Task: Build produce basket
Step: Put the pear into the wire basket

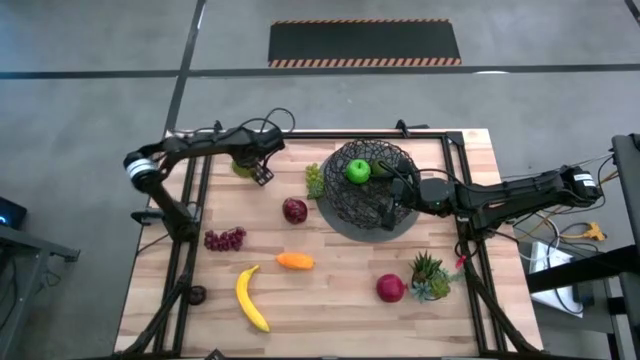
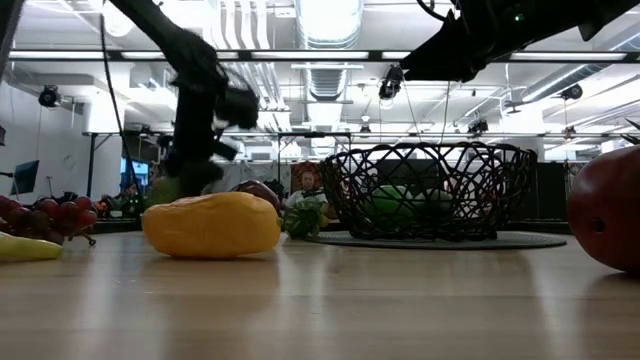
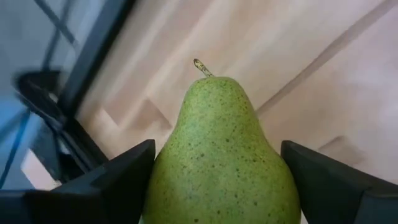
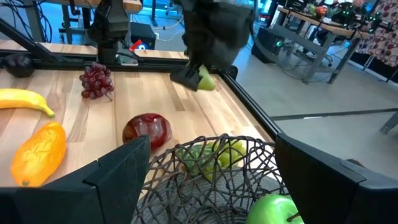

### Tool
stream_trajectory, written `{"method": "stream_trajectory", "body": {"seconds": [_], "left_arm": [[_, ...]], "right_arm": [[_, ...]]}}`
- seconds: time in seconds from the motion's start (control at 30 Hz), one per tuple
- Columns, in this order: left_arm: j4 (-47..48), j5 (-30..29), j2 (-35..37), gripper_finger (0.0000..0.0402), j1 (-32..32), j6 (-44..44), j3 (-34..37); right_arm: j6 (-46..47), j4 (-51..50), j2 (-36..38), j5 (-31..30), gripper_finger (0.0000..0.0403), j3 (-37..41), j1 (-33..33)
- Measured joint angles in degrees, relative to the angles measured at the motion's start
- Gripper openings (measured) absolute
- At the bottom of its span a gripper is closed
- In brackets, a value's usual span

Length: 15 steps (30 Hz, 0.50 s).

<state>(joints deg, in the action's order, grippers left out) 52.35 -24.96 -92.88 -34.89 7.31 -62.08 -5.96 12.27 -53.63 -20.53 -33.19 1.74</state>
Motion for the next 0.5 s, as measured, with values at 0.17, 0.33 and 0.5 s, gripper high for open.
{"method": "stream_trajectory", "body": {"seconds": [0.17,0.33,0.5], "left_arm": [[-5.0,-0.5,10.0,0.0314,6.0,0.0,0.1],[-19.2,-0.5,21.4,0.0315,15.9,-0.7,2.9],[-41.1,-0.5,30.3,0.0315,27.8,-5.9,11.4]], "right_arm": [[-0.6,0.1,-0.1,0.0,0.0327,0.0,0.0],[-1.3,3.9,-1.9,1.6,0.0327,0.3,0.0],[-2.7,14.4,-5.2,9.3,0.0327,1.6,0.0]]}}
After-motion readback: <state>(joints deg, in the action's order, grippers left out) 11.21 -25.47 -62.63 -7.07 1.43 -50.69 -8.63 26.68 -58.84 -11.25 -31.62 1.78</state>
